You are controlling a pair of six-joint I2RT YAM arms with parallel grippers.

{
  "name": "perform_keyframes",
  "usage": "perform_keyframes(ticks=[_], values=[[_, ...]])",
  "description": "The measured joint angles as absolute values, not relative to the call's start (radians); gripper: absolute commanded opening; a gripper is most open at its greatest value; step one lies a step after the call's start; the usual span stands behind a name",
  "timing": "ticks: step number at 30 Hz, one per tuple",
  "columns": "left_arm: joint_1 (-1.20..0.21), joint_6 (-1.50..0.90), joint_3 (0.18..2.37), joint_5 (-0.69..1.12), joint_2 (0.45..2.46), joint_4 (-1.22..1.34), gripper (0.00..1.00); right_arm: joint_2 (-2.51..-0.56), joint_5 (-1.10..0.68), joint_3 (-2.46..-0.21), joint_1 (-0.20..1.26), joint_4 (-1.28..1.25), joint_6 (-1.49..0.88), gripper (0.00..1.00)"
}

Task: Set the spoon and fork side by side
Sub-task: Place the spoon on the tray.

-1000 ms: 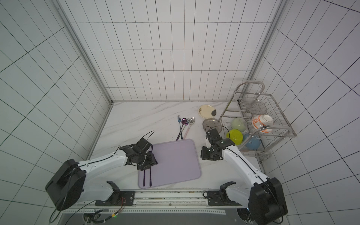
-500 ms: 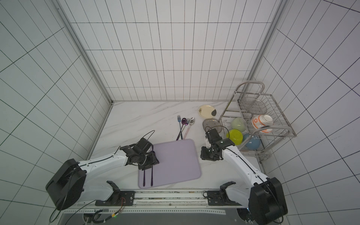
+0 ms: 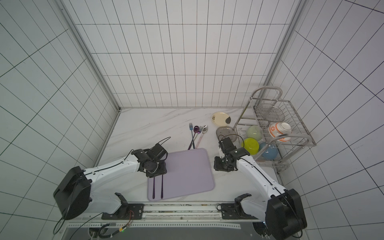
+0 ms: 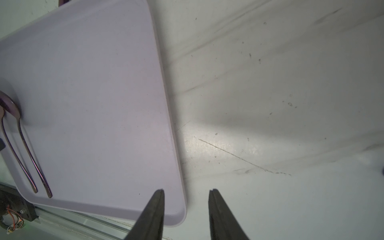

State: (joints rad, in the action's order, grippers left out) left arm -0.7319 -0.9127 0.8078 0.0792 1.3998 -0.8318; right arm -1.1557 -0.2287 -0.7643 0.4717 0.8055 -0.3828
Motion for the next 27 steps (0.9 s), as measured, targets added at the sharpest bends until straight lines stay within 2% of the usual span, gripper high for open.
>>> perform_keyframes(ticks=[8,19,27], values=[[-0.75,-0.936,0.792,0.046,1.481,-0.811,0.38,-1.156,-0.223,-0.764,0.472,0.806,-0.386,0.35],[-0.75,-0.962,0.776,0.022,1.482,-0.788,0.24,-1.165,-0.222,-0.764,0.473,0.806,-0.387,0.34],[-0.75,-0.965,0.775,0.019,1.482,-0.786,0.21,-1.166,-0.22,-0.764,0.474,0.806,-0.387,0.34]])
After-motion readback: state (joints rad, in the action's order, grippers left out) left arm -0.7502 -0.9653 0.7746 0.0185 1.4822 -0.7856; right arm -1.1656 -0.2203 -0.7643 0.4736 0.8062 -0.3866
